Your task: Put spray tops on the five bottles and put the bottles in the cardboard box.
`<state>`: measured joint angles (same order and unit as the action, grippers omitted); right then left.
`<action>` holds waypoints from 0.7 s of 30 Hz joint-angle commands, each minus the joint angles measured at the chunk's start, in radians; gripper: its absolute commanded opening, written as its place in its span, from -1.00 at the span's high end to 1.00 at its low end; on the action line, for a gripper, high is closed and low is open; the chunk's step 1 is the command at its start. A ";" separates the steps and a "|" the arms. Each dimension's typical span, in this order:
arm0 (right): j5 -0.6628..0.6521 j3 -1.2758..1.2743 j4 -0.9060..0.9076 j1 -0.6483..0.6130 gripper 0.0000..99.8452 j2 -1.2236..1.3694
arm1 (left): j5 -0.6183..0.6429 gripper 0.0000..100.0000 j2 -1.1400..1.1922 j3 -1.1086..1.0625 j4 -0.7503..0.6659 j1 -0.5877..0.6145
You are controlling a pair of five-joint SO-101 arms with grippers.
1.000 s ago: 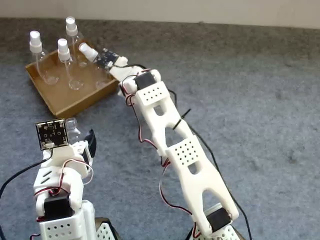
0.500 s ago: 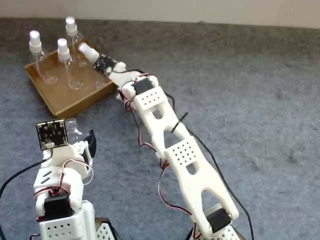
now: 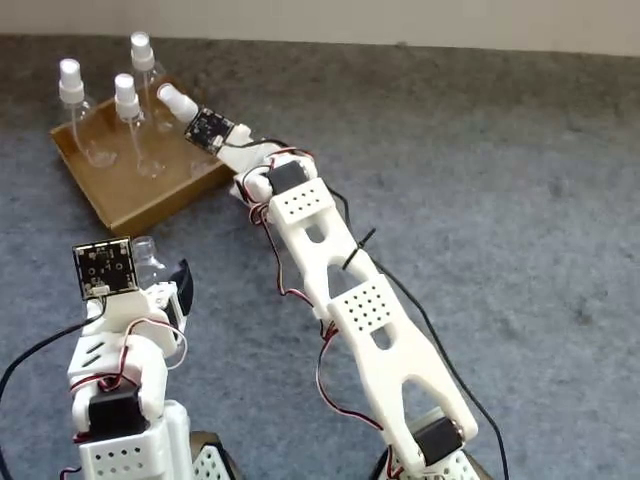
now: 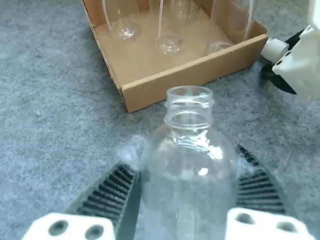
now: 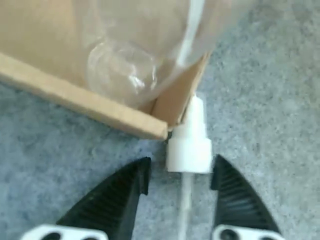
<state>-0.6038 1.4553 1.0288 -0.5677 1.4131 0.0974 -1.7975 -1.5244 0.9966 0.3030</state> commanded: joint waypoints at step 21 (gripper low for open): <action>-0.008 0.305 0.460 0.071 0.89 -0.004 | 0.008 0.72 -0.012 0.005 -0.028 -0.015</action>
<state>-0.6007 1.6487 1.3986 -0.5462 1.4270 0.0974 -1.7975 -1.5244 0.9966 0.3030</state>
